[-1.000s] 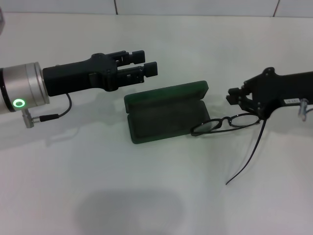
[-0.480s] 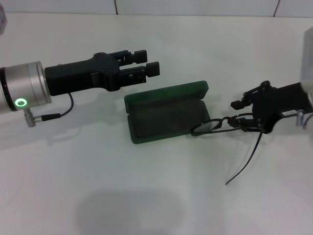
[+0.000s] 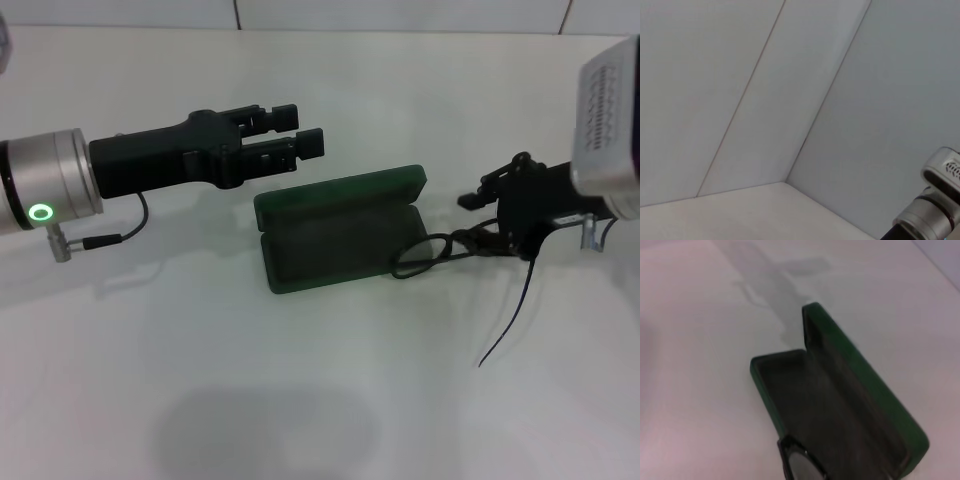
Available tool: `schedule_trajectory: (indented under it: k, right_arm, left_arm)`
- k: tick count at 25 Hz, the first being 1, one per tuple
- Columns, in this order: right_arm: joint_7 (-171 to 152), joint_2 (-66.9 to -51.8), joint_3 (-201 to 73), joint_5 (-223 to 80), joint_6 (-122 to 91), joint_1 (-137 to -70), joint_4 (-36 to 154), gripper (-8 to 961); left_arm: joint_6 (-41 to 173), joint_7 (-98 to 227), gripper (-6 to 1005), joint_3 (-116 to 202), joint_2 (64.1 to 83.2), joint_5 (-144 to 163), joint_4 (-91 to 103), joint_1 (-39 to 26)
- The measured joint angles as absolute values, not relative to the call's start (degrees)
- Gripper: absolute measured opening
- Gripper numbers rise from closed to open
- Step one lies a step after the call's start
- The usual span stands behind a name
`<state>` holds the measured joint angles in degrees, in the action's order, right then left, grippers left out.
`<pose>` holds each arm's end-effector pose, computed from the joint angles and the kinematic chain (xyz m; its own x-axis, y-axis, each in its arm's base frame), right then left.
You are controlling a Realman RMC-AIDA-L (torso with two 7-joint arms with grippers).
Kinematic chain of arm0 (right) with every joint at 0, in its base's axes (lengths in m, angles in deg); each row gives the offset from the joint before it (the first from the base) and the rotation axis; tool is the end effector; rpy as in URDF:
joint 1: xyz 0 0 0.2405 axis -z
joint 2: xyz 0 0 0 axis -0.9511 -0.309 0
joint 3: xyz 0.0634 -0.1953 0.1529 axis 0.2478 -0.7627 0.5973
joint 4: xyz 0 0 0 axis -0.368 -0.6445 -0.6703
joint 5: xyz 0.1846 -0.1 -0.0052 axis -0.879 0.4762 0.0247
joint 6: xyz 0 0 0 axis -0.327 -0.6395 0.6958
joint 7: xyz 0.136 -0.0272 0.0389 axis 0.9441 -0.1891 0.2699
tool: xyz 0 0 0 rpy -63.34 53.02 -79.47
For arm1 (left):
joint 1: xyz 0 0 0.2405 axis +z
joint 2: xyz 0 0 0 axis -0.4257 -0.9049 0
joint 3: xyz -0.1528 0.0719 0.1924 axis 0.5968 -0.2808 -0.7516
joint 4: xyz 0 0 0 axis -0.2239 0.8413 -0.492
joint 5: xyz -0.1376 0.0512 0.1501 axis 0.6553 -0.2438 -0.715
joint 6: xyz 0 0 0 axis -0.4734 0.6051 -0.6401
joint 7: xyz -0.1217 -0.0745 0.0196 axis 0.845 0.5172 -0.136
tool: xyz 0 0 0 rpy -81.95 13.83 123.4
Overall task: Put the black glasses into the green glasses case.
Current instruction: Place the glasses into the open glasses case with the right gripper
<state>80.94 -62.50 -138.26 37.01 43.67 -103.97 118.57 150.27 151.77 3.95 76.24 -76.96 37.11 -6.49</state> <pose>0.1921 0.3756 -0.0241 0.9951 0.0273 0.0955 0.0556 -0.9498 -0.3079 -0.2317 0.3388 0.0077 0.5890 0.4283 0.6853 0.5503 -0.8336 0.0480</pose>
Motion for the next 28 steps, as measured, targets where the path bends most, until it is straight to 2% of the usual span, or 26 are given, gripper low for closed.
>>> schedule_trajectory:
  k: [8,17,23,28]
  right_arm:
    - [81.3,-62.71,-139.5,37.4,42.4,-104.5,117.9,362]
    - [81.5,-62.48,-135.7,32.0,37.8,-105.0,114.1,134]
    - [83.7,-62.30,-133.6,31.6,39.9,-105.0,112.9,117]
    - [82.0,-62.23,-127.4,23.9,42.4,-102.3,113.6,113]
  left_arm:
    - [150.3,151.8,709,3.9,76.24,-77.0,37.4,-6.5]
    - [150.3,151.8,708,3.9,76.15,-77.0,37.4,-6.5]
    - [150.5,152.1,708,3.9,75.82,-77.0,37.4,-6.4]
    - [150.6,151.9,708,3.9,75.93,-77.0,37.3,-5.8]
